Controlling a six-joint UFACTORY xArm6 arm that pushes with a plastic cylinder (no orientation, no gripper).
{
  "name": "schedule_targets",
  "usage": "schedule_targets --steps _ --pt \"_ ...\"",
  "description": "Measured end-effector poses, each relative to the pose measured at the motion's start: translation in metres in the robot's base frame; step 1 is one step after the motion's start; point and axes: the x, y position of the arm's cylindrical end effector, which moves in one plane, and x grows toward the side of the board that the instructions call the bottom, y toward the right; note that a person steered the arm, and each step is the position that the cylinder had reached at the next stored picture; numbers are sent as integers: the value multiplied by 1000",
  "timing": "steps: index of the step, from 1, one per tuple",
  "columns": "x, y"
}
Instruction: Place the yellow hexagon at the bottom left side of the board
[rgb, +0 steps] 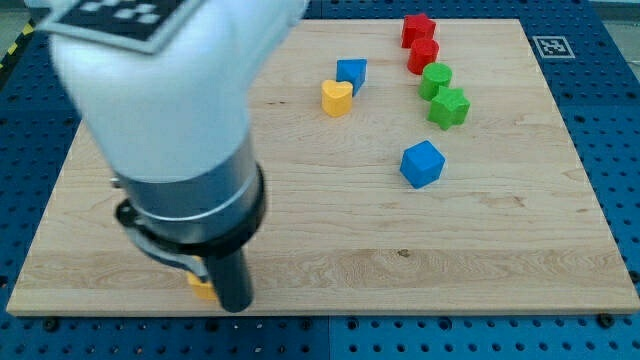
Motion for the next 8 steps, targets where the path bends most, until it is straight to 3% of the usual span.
schedule_targets --steps 1,4,8 --pt "0 -18" --pt "-11 7" --pt "-33 -64"
